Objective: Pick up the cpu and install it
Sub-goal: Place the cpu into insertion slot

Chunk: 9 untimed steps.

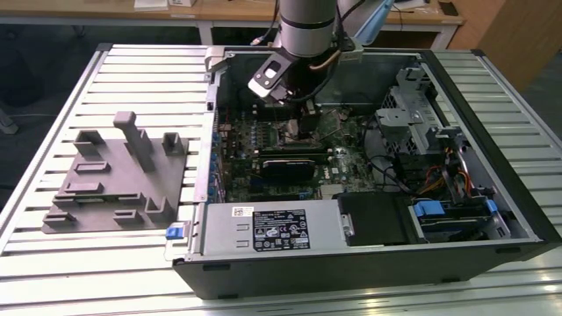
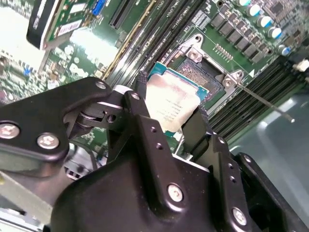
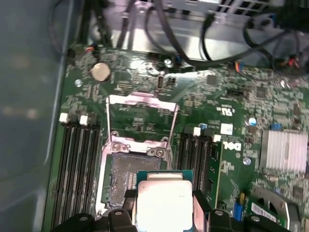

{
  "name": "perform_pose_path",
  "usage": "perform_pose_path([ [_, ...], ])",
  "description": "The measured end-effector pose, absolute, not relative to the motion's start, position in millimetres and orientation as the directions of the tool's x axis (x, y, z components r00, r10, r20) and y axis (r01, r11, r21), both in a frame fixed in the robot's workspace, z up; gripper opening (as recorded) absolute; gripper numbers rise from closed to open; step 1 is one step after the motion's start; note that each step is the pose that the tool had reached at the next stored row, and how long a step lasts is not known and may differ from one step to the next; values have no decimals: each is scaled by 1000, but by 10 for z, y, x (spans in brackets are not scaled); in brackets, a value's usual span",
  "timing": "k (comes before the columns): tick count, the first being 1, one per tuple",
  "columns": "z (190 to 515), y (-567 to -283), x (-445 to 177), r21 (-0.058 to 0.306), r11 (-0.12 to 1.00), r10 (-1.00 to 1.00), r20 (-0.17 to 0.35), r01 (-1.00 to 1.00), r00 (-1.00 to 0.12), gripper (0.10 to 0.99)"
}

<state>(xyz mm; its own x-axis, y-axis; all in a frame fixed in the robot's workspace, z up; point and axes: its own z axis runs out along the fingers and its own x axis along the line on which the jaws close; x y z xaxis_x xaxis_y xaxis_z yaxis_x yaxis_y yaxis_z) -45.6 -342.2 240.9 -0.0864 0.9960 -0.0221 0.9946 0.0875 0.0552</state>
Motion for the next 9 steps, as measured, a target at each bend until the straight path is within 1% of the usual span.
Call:
perform_pose_path([
  [5, 2396, -3422, -456, 55, 2, 1000, -22, 998, -1, 541],
  [9, 2387, -3390, -456, 55, -21, 1000, -22, 998, 22, 541],
])
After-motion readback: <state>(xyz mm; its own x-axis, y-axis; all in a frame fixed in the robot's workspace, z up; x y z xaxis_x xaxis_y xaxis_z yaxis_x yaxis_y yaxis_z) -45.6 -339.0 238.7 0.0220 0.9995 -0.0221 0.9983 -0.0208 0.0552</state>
